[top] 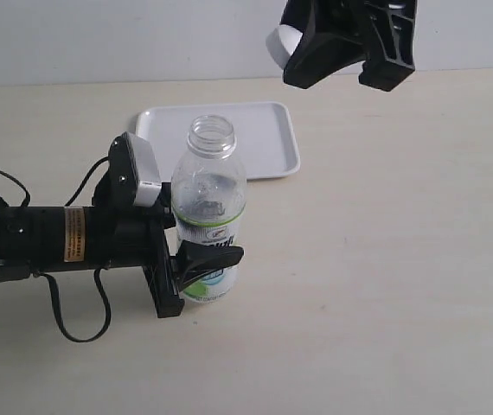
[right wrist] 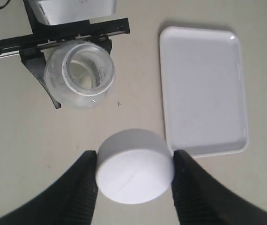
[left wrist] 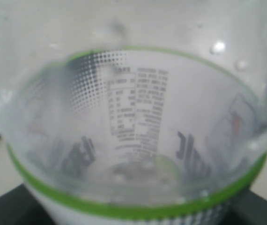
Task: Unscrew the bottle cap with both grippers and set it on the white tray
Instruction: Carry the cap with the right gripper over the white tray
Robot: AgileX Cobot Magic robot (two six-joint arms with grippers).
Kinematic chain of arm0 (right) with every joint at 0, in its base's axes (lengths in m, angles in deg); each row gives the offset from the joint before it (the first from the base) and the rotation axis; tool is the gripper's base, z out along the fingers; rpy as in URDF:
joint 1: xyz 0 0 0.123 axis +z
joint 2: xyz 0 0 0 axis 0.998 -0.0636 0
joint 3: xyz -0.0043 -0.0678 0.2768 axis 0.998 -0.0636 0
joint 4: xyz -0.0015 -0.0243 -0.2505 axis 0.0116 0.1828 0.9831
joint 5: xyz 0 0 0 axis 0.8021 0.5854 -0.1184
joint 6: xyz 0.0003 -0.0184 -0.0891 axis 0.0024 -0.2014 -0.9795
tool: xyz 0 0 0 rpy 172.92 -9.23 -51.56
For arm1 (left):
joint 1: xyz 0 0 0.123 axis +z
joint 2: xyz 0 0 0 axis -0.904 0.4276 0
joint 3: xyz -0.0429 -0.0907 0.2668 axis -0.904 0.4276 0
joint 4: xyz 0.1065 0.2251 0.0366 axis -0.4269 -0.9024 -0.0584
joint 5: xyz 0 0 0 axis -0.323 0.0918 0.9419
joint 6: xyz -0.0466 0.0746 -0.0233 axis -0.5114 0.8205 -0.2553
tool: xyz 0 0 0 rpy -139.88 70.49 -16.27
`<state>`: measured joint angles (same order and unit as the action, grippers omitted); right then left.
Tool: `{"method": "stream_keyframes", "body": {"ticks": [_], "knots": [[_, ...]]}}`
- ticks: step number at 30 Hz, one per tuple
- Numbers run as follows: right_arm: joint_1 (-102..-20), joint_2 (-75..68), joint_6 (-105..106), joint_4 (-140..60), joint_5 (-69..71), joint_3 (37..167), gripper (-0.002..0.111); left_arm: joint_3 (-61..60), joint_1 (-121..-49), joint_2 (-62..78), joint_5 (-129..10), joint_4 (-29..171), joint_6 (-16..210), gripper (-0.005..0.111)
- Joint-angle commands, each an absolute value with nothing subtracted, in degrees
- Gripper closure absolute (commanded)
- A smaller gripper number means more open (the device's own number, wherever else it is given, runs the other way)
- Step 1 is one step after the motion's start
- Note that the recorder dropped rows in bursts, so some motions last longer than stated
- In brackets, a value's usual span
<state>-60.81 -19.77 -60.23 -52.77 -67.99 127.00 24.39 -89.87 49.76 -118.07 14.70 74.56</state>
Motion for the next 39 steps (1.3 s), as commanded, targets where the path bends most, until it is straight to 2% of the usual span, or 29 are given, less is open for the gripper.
{"method": "stream_keyframes", "body": {"ticks": [1, 5, 10, 14, 24, 29, 39], "knots": [[-61.22, -17.70, -57.11, -52.58, -68.61, 123.84, 0.108, 24.77, -89.93, 49.05, -121.32, 16.46, 77.16, 0.107], [-64.78, -15.46, -57.36, -51.31, -68.61, 118.71, 0.108, 25.76, -89.93, 49.05, -122.24, 17.48, 79.19, 0.107], [-73.71, -15.71, -57.77, -53.20, -61.77, 115.72, 0.108, 28.67, -89.93, 49.05, -125.63, 23.76, 83.64, 0.107], [-76.55, -18.73, -56.34, -54.56, -55.55, 115.72, 0.108, 29.91, -89.93, 49.05, -126.31, 27.26, 84.20, 0.107], [-77.00, -34.64, -49.47, -62.36, -38.31, 116.20, 0.108, 31.50, -89.93, 49.05, -126.58, 30.63, 84.56, 0.107], [-76.56, -43.53, -46.80, -65.25, -40.24, 121.58, 0.108, 31.50, -89.93, 49.41, -126.58, 32.13, 83.97, 0.107], [-71.71, -53.93, -30.98, -57.77, -42.06, 136.19, 0.108, 31.50, -89.93, 52.82, -129.48, 35.26, 83.70, 0.107]]}}
